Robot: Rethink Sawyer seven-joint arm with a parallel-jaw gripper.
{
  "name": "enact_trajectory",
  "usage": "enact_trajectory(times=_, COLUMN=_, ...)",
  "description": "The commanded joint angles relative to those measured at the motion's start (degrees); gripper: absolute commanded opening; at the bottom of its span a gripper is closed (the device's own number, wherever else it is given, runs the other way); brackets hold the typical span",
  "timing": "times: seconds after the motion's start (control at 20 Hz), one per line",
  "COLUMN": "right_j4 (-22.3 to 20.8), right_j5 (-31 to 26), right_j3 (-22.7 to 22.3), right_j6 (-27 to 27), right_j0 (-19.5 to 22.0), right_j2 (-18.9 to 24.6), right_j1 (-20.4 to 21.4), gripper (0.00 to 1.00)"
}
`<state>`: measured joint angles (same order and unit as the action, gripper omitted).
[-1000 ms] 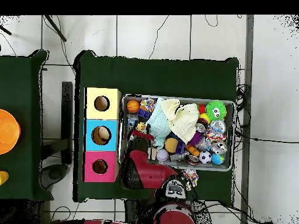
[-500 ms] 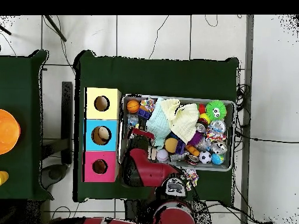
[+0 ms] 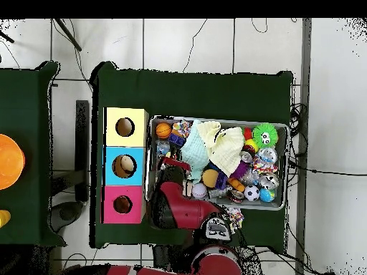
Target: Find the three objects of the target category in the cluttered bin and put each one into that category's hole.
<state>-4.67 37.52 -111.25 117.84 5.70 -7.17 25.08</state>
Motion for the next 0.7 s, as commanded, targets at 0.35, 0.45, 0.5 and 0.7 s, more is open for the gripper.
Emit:
enact_trajectory(times=0.35, right_j4=-0.11, right_j5=-2.65, right_j3=4.53, right_j6=11.46, right_j0=3.82, right_j2=8.71, right_j1=-0.48, gripper=1.0)
enact_trajectory(times=0.45, right_j4=-0.07, right_j5=-2.56, right_j3=4.47, right_j6=11.34, right_j0=3.91, right_j2=9.22, right_j1=-0.68, gripper=1.0)
enact_trajectory(times=0.5, right_j4=-0.06, right_j5=-2.63, right_j3=4.39, right_j6=11.27, right_j0=3.98, right_j2=9.51, right_j1=-0.77, gripper=1.0)
enact_trajectory(times=0.7, right_j4=1.01, right_j5=-3.22, right_j3=3.46, right_j6=12.41, right_j0=4.04, right_j2=11.09, right_j1=-1.3, gripper=1.0)
